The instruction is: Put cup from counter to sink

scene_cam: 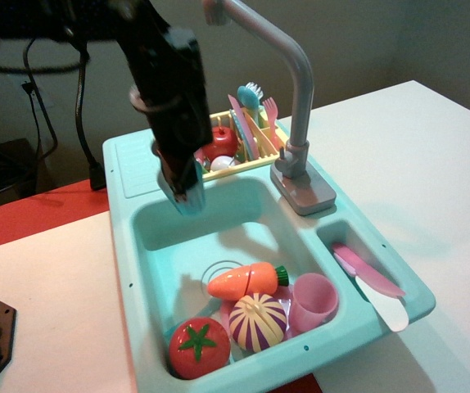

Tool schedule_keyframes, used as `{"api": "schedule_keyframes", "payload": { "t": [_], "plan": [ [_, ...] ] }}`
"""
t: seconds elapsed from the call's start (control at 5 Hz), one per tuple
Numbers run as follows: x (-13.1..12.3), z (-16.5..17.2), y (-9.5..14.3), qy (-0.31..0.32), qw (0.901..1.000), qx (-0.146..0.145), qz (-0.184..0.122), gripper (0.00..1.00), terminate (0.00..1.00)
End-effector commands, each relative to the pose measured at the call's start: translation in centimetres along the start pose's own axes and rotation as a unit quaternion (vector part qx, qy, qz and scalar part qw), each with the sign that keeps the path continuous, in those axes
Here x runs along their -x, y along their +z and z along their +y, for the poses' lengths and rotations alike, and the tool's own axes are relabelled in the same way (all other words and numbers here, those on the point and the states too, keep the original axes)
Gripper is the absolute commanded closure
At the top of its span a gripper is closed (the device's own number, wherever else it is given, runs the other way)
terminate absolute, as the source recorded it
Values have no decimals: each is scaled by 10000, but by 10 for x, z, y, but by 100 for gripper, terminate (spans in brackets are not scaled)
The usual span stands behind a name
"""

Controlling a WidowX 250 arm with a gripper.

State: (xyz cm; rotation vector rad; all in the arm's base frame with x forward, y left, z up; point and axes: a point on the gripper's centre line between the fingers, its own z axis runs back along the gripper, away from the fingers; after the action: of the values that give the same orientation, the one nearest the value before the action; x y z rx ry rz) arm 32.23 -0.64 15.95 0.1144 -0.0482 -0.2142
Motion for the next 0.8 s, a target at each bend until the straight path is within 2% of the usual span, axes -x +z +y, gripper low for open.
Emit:
{"api": "schedule_keyframes", "payload": {
  "t": [0.0,0.2,0.4,0.6],
  "plan": [
    [-7,-17,-18,39,9999,-62,-77,100,0],
    [1,-15,-39,221,9996,-135,63,100,0],
    [17,-7,-45,380,9988,-249,206,0,0],
    [28,1,-33,571,9981,-183,169,0,0]
  ]
}}
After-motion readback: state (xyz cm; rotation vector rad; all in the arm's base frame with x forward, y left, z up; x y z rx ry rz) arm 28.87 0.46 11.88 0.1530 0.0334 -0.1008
